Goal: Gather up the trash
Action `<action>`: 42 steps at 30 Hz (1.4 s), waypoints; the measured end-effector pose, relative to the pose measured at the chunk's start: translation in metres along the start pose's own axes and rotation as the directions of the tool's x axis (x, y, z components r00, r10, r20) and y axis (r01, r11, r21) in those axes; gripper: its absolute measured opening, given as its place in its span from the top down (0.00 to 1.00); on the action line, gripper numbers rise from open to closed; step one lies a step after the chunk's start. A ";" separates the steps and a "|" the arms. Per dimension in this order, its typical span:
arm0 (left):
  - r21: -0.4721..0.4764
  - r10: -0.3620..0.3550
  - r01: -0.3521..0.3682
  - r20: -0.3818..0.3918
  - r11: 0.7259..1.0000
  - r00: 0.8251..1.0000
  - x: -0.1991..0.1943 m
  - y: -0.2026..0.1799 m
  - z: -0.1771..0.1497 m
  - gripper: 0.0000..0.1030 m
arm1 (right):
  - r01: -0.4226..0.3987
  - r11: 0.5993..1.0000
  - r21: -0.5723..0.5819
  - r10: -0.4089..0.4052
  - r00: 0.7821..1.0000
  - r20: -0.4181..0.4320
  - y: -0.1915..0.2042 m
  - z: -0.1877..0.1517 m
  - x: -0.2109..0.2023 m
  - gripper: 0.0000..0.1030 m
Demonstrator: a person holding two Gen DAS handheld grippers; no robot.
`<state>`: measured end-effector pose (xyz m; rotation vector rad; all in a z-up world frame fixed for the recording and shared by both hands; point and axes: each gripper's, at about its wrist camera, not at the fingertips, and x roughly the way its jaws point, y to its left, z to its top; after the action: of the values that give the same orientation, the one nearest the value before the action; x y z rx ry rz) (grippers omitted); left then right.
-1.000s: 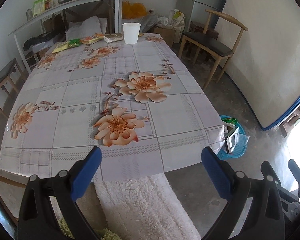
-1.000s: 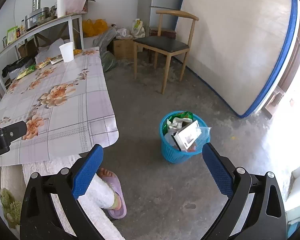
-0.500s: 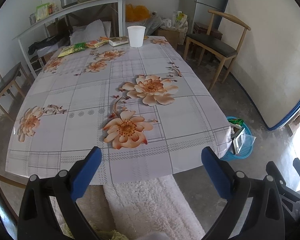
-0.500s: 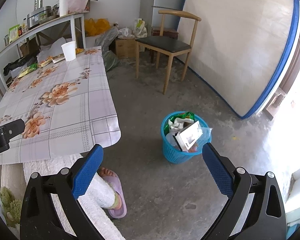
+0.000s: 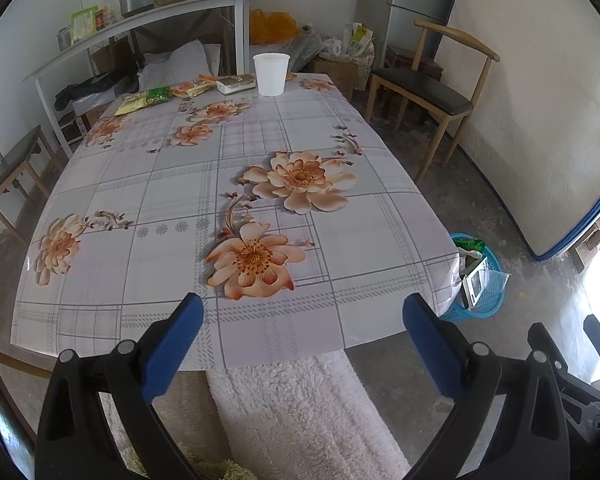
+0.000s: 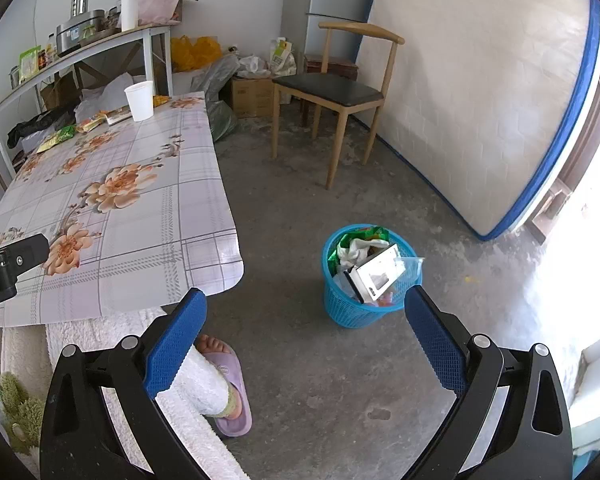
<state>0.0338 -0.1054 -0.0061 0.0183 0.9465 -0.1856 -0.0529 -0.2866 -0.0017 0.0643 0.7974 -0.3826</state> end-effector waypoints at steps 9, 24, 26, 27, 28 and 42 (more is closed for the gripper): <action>-0.001 -0.002 0.002 0.000 1.000 1.000 -0.001 0.000 0.000 0.05 | -0.002 1.000 -0.003 0.002 1.000 0.000 0.000 0.000 0.000 0.08; 0.000 -0.002 0.002 -0.006 1.000 1.000 0.000 0.000 0.001 0.05 | -0.011 1.000 -0.012 0.011 1.000 -0.002 -0.001 0.004 0.002 0.08; 0.000 -0.005 0.005 -0.012 1.000 1.000 0.002 0.000 0.001 0.05 | -0.012 1.000 -0.012 0.012 1.000 -0.002 -0.001 0.005 0.002 0.08; -0.001 -0.006 0.006 -0.015 1.000 1.000 0.002 0.001 0.001 0.05 | -0.012 1.000 -0.013 0.012 1.000 -0.001 -0.001 0.005 0.002 0.08; -0.001 -0.006 0.006 -0.016 1.000 1.000 0.003 0.001 0.001 0.05 | -0.012 1.000 -0.014 0.012 1.000 -0.001 -0.001 0.005 0.002 0.08; 0.002 -0.010 0.010 -0.015 1.000 1.000 0.003 0.000 0.003 0.05 | -0.012 1.000 -0.018 0.012 1.000 0.009 -0.003 0.008 0.003 0.08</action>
<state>0.0376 -0.1058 -0.0068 0.0168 0.9614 -0.1956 -0.0462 -0.2923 0.0021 0.0509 0.7910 -0.3639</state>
